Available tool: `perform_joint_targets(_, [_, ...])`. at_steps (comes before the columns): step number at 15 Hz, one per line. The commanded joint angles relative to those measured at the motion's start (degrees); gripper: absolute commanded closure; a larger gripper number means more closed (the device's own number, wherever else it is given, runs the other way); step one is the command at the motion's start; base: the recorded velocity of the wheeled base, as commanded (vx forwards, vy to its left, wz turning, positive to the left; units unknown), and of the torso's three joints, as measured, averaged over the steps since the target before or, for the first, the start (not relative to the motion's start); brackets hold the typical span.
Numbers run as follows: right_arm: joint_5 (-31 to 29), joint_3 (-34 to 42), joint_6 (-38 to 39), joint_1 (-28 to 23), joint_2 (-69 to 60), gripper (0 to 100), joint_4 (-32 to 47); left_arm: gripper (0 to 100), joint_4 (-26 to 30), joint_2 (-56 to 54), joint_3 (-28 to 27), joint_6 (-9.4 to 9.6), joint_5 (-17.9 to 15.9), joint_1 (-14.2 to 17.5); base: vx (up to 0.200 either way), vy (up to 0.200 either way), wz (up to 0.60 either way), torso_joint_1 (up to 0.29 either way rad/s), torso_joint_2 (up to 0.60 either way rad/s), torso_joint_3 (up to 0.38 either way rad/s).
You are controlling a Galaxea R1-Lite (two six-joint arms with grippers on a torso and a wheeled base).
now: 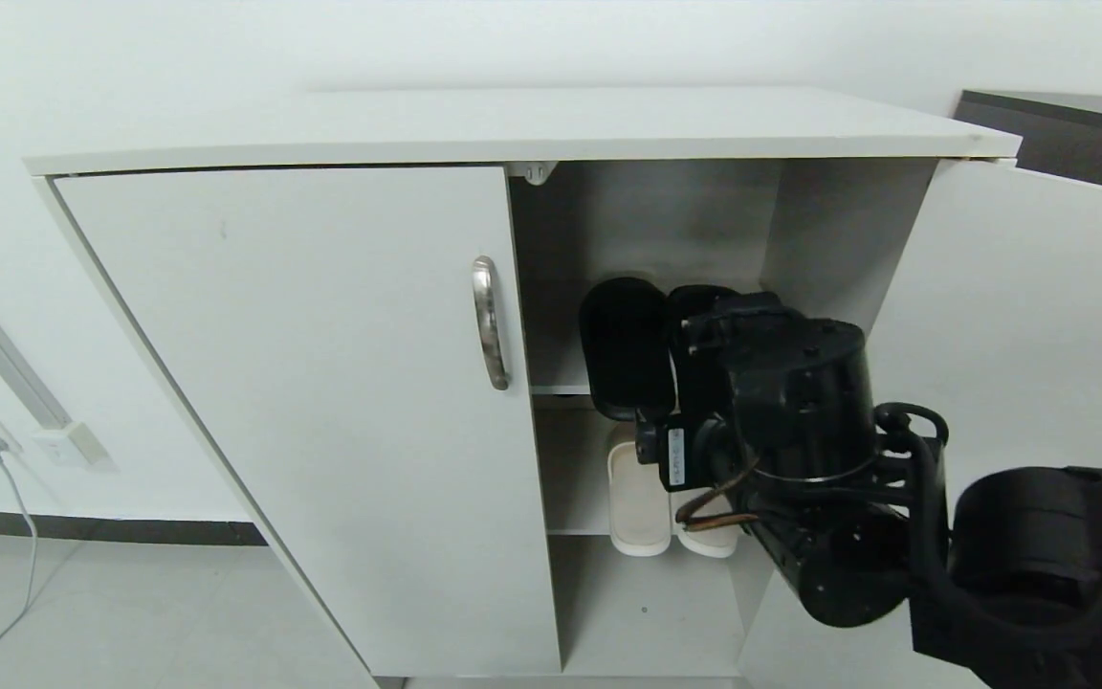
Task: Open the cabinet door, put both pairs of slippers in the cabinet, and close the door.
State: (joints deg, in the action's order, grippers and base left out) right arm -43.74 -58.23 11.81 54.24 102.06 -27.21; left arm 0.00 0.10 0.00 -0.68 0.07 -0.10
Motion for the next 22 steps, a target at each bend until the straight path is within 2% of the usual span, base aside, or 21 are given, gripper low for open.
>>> perform_joint_targets(1, [1.7,5.1,-0.1,0.8,-3.4,100,-2.5,100,0.0,0.0,0.0,-0.11,0.0,0.0,0.0,0.0,0.0,0.0,0.0,0.0])
perform_joint_targets(19, [2.7,6.2,0.1,-0.3,-1.4,100,-2.6,100,0.0,0.0,0.0,-0.11,0.0,0.0,0.0,0.0,0.0,0.0,0.0,0.0])
perform_joint_targets(22, [2.7,6.3,0.1,-0.3,-1.5,100,-2.6,100,0.0,0.0,0.0,-0.2,0.0,-0.1,-0.2,0.0,0.0,0.002,0.0,0.001])
